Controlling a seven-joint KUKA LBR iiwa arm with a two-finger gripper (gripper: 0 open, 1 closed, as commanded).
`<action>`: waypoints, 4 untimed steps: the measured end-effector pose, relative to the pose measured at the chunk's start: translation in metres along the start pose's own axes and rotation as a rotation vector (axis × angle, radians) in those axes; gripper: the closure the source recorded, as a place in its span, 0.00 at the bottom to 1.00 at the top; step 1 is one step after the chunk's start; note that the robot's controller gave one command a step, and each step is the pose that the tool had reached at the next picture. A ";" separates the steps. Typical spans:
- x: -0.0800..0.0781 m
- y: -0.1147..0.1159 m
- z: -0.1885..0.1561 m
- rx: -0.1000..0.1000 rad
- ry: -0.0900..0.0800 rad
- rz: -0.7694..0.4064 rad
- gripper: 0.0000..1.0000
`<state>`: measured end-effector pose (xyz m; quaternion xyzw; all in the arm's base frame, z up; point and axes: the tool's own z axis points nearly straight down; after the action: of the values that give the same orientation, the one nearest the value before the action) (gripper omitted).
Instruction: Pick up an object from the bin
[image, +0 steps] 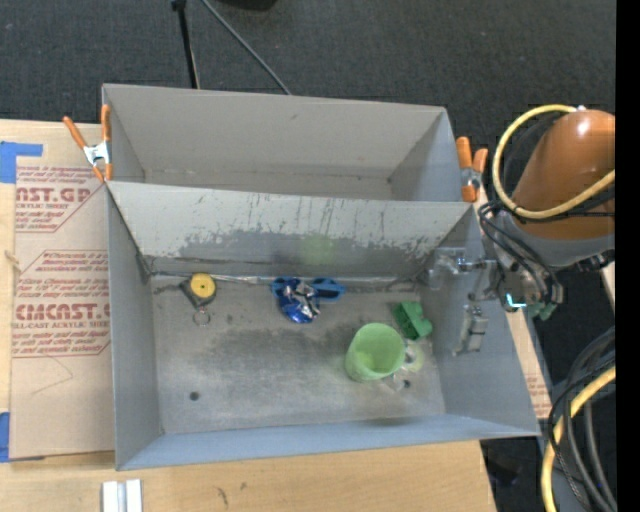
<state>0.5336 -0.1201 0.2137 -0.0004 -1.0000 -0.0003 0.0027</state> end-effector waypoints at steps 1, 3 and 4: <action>0.042 0.059 0.147 -0.001 -0.002 0.081 0.00; 0.053 0.129 0.115 0.000 -0.004 0.235 0.00; 0.050 0.150 0.144 -0.003 0.010 0.420 0.00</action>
Offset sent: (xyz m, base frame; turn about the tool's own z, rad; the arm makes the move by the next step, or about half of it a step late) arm -0.0416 0.0573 -0.1437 0.0821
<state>0.4825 0.0300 0.0701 -0.2090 -0.9779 -0.0012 0.0079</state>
